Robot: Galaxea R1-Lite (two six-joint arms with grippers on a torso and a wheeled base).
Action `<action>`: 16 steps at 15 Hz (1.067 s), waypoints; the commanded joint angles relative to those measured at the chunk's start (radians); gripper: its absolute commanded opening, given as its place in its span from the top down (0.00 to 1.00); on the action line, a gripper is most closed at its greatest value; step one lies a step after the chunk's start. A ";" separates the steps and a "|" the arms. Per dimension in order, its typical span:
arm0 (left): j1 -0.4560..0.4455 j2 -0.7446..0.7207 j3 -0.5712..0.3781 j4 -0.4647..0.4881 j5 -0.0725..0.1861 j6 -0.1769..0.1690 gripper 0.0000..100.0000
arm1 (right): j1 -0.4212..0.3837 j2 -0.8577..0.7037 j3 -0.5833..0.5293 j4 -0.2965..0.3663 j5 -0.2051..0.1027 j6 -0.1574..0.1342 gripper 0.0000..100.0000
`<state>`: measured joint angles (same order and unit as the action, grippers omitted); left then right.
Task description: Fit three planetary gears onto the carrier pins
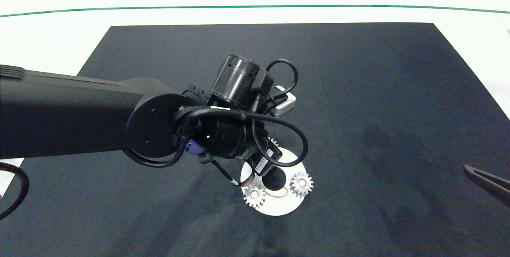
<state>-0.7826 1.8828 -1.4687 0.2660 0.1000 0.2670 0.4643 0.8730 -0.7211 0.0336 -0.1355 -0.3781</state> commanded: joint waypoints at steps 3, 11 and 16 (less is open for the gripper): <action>0.005 -0.036 0.005 0.001 0.003 -0.002 0.00 | 0.001 0.000 0.000 0.002 -0.001 -0.002 0.00; 0.353 -0.623 0.582 -0.292 0.124 -0.002 0.00 | -0.231 -0.080 0.061 0.002 -0.075 0.007 0.00; 0.779 -0.858 1.074 -0.829 0.132 -0.011 0.00 | -0.365 -0.305 0.146 0.008 -0.121 0.005 0.00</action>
<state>-0.1938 1.2251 -0.5983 -0.3794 0.2251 0.2611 0.1423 0.6653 -0.6094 0.0394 -0.2415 -0.3713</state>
